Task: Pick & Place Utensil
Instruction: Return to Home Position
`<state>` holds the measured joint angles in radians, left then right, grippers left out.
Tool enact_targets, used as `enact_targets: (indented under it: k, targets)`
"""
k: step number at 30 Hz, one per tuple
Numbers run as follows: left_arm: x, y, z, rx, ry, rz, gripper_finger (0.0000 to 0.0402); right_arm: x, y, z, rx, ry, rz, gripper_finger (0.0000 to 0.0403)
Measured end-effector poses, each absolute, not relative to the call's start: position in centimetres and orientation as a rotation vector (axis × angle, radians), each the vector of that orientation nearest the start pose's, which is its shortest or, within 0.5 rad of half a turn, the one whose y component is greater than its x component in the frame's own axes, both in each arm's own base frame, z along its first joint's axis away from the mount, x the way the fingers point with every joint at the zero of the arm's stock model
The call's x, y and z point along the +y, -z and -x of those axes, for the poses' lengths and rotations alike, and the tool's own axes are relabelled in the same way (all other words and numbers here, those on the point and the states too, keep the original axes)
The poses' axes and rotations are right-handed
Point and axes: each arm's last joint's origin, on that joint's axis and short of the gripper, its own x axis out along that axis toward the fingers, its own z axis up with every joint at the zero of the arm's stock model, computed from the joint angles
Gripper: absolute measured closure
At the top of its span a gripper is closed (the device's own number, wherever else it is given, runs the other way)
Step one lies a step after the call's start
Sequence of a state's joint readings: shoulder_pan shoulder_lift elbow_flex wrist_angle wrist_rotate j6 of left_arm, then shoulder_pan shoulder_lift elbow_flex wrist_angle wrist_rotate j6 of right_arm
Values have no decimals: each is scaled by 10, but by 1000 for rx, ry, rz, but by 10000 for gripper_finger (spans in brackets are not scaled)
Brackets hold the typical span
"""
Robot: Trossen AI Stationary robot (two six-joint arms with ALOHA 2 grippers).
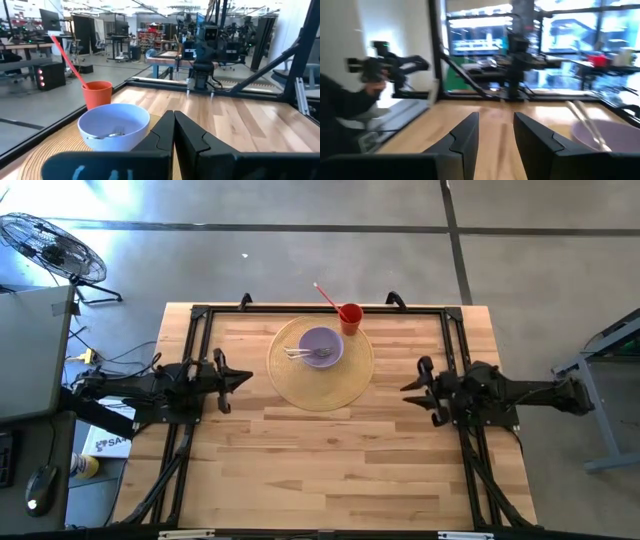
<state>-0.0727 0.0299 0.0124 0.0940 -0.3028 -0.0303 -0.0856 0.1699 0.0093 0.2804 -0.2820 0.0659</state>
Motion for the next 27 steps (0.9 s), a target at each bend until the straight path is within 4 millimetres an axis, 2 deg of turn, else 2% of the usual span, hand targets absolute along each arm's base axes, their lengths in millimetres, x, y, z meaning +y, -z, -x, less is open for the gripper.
enact_targets:
  k: [7,13,16,18,23,27]
  targets:
    - [2,-170,-98,-36,-230,37,401,-5,-173,-107,-45,-73,-62,286]
    - [1,-170,-98,-37,-225,37,401,-5,-170,-108,-12,-63,-70,286]
    - [1,-170,-98,-37,-225,37,401,-5,-169,-108,-3,-68,-153,286]
    - [1,-170,-98,-38,-225,37,401,-5,-168,-108,1,-56,-149,286]
    - [1,-170,-98,-38,-224,37,401,-11,-168,-107,-9,154,-125,286]
    - [1,-170,-98,-38,-224,37,401,-12,-168,-107,-13,174,-113,286]
